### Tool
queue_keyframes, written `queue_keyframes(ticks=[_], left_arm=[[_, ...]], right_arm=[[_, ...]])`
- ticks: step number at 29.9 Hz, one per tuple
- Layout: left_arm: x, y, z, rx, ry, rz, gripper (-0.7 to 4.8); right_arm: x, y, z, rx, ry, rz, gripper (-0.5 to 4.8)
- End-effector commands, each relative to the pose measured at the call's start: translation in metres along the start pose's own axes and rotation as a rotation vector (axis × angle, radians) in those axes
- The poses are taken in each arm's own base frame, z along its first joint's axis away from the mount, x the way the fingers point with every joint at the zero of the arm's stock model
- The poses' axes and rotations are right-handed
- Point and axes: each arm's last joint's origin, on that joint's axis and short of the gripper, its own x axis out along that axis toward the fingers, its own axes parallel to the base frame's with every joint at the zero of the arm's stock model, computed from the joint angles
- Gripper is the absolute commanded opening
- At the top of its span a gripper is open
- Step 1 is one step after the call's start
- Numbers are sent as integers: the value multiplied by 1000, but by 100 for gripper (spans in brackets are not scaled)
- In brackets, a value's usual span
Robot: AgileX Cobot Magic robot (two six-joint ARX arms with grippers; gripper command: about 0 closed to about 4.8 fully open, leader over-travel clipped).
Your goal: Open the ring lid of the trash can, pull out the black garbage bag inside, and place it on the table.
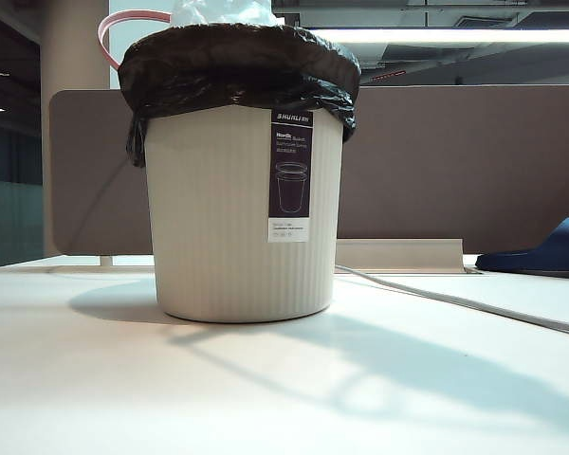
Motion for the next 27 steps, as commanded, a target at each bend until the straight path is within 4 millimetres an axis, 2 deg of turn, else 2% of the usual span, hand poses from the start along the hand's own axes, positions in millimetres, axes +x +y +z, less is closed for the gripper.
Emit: queue_keyframes(ticks=[1,10,16,20,27], left_arm=[[5,3,-11,-26,-20,-6,60],[32,24,-41,-99,-23,-35,63],[53,40,-59,-118,-66,-81,63],[64,48,-71,-150,-101,-92,63],[77,59,-87,-208,-196,-115,89]], right_arm=[[-5,3,-1,0,15,63,148],[-8,9,-19,-50,187,151,148],[-8,15,-24,-42,206,258,148],[-3,31,-29,-139,233,345,148],[8,57,-28,-265,249,285,148]])
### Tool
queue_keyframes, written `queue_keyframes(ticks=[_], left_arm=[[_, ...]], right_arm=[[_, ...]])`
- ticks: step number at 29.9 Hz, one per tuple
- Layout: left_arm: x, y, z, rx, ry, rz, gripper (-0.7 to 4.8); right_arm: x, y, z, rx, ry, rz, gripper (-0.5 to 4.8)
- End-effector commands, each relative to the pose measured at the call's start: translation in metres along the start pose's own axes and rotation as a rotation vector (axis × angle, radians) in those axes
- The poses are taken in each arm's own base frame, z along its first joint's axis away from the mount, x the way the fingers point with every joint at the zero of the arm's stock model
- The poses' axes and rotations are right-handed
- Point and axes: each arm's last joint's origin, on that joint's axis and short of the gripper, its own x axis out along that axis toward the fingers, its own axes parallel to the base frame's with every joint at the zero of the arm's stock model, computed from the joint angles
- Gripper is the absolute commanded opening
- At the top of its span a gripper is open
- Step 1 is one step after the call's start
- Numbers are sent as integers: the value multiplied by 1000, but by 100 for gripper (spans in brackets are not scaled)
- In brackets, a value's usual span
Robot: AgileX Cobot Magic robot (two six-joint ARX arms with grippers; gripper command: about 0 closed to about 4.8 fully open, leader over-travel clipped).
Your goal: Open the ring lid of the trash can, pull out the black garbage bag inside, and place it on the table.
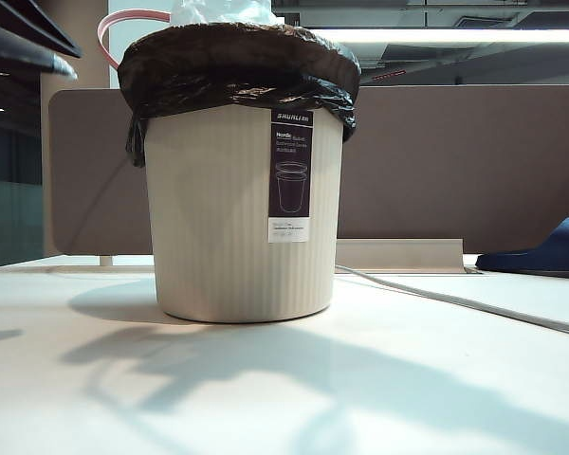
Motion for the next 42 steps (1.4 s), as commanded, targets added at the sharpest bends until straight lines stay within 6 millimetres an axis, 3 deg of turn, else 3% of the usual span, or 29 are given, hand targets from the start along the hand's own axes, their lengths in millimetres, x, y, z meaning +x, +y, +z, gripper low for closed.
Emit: queue_keyframes(ticks=[1,14,16,18,22,29,42], left_arm=[[3,3,0,-4,-84,-33,89],[6,20,-20,-34,-221,-39,90],[7,24,-20,-79,-255,-35,119],[10,28,-20,-126,-260,-40,194],[19,36,-20,-159,-249,-60,198],[31,48,-22,-170,-227,-84,198],[60,77,-23,-400,-291,-196,220]], right_arm=[[1,5,10,-52,-37,-67,148],[29,32,22,-122,-11,-15,148],[35,35,23,-133,-7,-2,148],[44,39,25,-153,7,0,148],[58,47,26,-214,59,-38,148],[62,52,28,-228,54,-41,148],[64,51,27,-218,63,-47,147]])
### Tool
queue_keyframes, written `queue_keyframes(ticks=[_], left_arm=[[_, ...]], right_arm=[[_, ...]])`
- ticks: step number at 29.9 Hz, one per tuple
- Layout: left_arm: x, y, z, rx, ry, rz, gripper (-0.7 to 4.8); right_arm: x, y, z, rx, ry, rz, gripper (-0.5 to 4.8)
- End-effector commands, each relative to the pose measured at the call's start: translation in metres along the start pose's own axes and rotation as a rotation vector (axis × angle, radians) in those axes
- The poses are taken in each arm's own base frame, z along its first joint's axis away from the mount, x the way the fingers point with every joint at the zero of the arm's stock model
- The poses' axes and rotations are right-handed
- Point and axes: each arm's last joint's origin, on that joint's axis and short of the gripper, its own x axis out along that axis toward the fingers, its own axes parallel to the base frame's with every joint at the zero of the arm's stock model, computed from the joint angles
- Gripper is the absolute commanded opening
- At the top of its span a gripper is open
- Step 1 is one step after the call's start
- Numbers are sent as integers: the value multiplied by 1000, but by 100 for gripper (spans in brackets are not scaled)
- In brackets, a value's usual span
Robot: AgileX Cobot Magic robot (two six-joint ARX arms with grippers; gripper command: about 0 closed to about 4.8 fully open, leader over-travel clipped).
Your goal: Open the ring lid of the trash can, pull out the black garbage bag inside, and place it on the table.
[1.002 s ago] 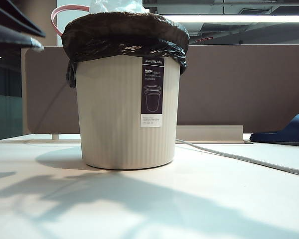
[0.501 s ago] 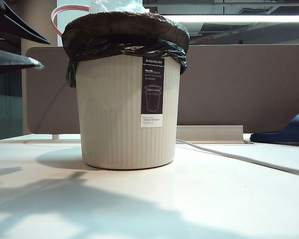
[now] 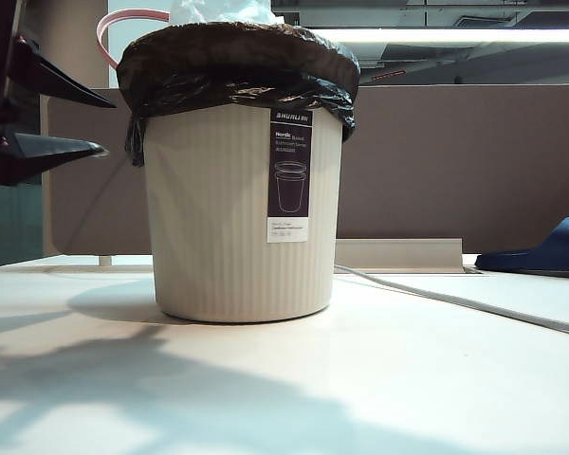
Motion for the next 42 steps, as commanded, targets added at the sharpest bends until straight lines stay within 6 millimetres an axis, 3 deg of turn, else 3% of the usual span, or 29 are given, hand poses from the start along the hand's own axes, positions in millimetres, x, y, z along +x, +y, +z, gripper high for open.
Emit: queue_keyframes(ticks=[1,3,10,22,27,42], left_arm=[[4,3,2,-46,-27,-64,223],[7,7,2,-68,-42,-88,246],[11,14,3,-99,-66,-121,247],[26,5,15,-81,-66,-152,248],[29,9,13,-102,-42,-122,320],[34,19,7,-128,-27,-81,318]], right_arm=[[-1,-1,2,3,-16,-10,147],[-1,-1,2,3,-15,-10,147],[4,-2,2,2,-1,-27,147],[18,-3,4,1,-8,-28,144],[18,-4,4,2,-10,-36,144],[18,-4,5,2,-16,-39,144]])
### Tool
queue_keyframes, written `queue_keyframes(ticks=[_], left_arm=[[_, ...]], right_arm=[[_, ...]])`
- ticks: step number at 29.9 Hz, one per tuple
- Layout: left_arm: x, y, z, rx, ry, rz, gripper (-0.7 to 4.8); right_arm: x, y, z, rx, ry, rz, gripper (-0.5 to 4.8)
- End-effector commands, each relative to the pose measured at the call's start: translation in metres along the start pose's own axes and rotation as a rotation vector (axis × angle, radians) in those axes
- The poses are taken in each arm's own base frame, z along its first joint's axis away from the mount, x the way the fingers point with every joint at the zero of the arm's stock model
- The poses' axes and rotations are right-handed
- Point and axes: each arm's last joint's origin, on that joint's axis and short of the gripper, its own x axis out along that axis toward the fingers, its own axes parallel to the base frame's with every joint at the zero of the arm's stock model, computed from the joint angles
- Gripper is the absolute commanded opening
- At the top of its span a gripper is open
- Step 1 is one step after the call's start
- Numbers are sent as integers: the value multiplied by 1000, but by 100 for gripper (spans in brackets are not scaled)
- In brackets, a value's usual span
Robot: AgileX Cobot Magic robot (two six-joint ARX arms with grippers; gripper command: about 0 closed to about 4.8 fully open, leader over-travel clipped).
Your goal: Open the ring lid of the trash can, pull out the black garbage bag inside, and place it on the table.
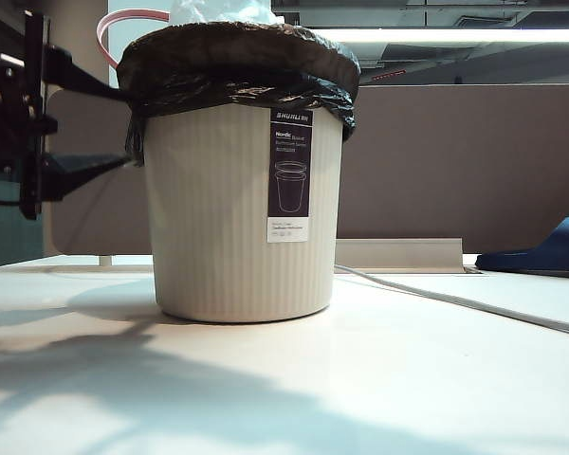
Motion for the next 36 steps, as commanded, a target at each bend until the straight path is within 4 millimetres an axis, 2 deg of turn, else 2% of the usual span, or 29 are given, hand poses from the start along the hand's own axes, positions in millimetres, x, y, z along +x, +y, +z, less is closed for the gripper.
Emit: queue_keyframes(ticks=[1,11,13,14,17,20,22,25,28,34,36], left_arm=[[4,2,-3,1,10,-10,318],[6,1,-3,7,-9,-37,304],[6,1,-3,4,-11,-36,274],[6,1,-3,3,-14,-35,242],[6,1,-3,3,-16,-34,231],[6,0,-3,6,-29,-33,173],[7,0,-3,6,-35,-34,172],[8,-1,-5,7,-33,-35,111],[8,-1,-4,3,-47,-30,110],[8,-1,-4,-23,-46,-31,4],[8,-2,-4,-11,-46,-47,-6]], right_arm=[[-2,-1,2,3,-15,-8,144],[-2,0,2,3,-15,-7,144],[-2,0,2,3,-14,-7,144],[-2,0,2,3,-15,-7,144],[-2,0,2,3,-15,-7,144],[-2,0,2,3,-15,-7,144],[-2,0,2,3,-15,-7,144],[-2,0,2,3,-15,-7,144],[-2,0,2,4,-15,-7,144],[-2,0,2,8,-15,-7,144],[-2,0,2,11,-14,-6,144]])
